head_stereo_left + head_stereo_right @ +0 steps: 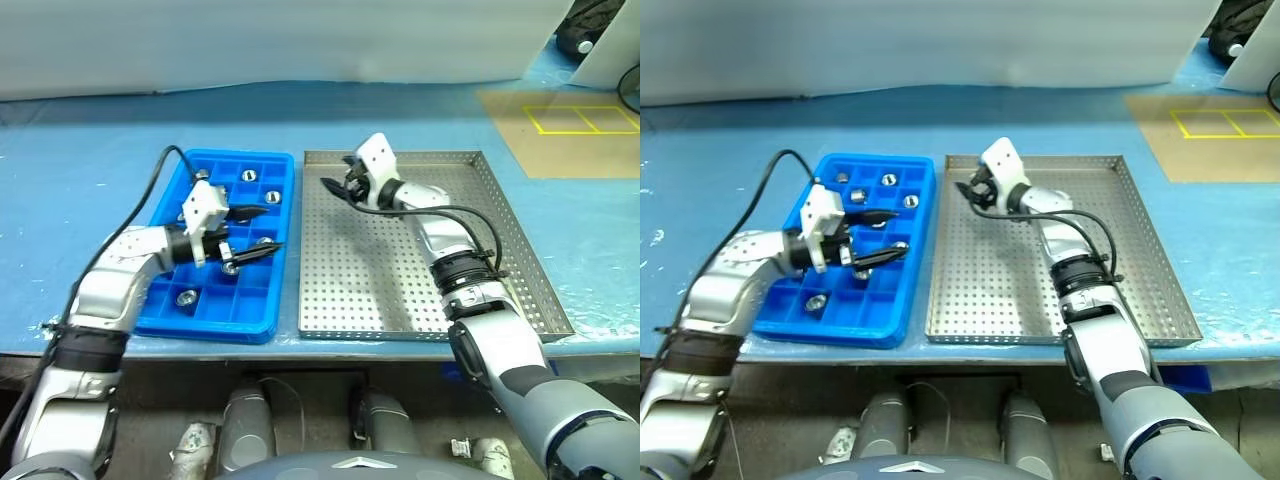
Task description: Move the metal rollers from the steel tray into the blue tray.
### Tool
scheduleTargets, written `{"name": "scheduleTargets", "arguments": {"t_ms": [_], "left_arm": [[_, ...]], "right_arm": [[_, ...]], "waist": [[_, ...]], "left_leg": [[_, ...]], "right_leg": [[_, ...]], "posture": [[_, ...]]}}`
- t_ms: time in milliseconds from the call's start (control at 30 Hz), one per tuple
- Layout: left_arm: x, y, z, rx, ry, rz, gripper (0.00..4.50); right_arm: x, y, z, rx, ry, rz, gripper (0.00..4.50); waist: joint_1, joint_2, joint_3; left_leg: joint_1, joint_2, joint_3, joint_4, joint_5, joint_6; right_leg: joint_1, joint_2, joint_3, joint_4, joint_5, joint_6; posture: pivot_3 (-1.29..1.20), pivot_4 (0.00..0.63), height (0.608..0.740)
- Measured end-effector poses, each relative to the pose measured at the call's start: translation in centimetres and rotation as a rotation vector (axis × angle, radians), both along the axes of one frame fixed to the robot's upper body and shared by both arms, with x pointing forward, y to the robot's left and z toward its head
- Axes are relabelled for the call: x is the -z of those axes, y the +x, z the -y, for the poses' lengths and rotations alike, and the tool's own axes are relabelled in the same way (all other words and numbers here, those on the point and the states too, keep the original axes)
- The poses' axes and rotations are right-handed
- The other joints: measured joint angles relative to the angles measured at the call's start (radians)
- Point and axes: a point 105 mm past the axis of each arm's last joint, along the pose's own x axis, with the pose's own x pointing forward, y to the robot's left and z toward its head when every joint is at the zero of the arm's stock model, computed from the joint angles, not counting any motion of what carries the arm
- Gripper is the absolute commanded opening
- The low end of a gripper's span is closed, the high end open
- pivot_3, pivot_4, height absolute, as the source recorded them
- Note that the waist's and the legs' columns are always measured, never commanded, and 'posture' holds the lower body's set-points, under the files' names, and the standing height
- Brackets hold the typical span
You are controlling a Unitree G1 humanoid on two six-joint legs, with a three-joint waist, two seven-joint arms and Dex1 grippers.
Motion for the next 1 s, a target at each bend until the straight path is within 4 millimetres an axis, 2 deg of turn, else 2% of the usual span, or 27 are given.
{"name": "scheduleTargets", "arguments": {"t_ms": [167, 300, 467, 667, 833, 1000], "left_arm": [[0.4, 0.8, 1.2, 0.026, -0.007, 0.001, 4.1], [0.8, 0.9, 2.3, 0.063, -0.023, -0.011, 4.1], [0.8, 0.8, 3.9, 0.119, -0.038, -0.02, 4.1], [1.1, 1.2, 4.6, 0.131, -0.041, -0.027, 4.1], [1.3, 1.1, 4.7, 0.132, -0.038, -0.025, 4.1], [1.8, 0.8, 4.3, 0.125, -0.029, -0.035, 4.1]], "right_arm": [[1.6, 0.6, 4.3, 0.195, -0.026, -0.008, 3.42], [2.8, 0.6, 6.0, 0.277, -0.036, -0.019, 3.42], [3.8, 0.6, 6.7, 0.321, -0.041, -0.033, 3.42], [5.8, 0.5, 7.5, 0.358, -0.053, -0.089, 3.42], [6.2, 0.9, 8.7, 0.432, -0.017, -0.116, 3.42], [6.5, 0.9, 9.0, 0.446, -0.001, -0.122, 3.42]], "waist": [[-0.036, 0.0, 0.0], [-0.056, 0.0, 0.0], [-0.055, 0.0, 0.0], [-0.054, 0.0, 0.0], [-0.054, 0.0, 0.0], [-0.053, 0.0, 0.0]], "left_leg": [[0.0, 0.0, 0.0, 0.0, 0.0, 0.0], [0.0, 0.0, 0.0, 0.001, -0.002, 0.003], [0.001, 0.0, 0.0, 0.004, -0.003, 0.006], [-0.001, 0.0, 0.001, 0.008, -0.005, 0.008], [-0.001, 0.0, 0.001, 0.009, -0.005, 0.009], [0.0, 0.001, 0.001, 0.011, -0.006, 0.009]], "right_leg": [[0.0, 0.001, 0.001, -0.001, 0.0, 0.0], [0.0, 0.001, 0.001, 0.0, 0.0, 0.0], [0.001, 0.0, 0.001, 0.001, 0.0, 0.0], [0.002, 0.0, 0.001, 0.001, 0.0, 0.0], [0.002, 0.0, 0.001, 0.001, 0.0, 0.0], [0.003, 0.0, 0.001, 0.001, 0.0, 0.0]], "posture": [[-0.27, 0.15, 0.74], [-0.28, 0.15, 0.74], [-0.27, 0.15, 0.74], [-0.26, 0.15, 0.74], [-0.25, 0.15, 0.74], [-0.24, 0.15, 0.74]]}}
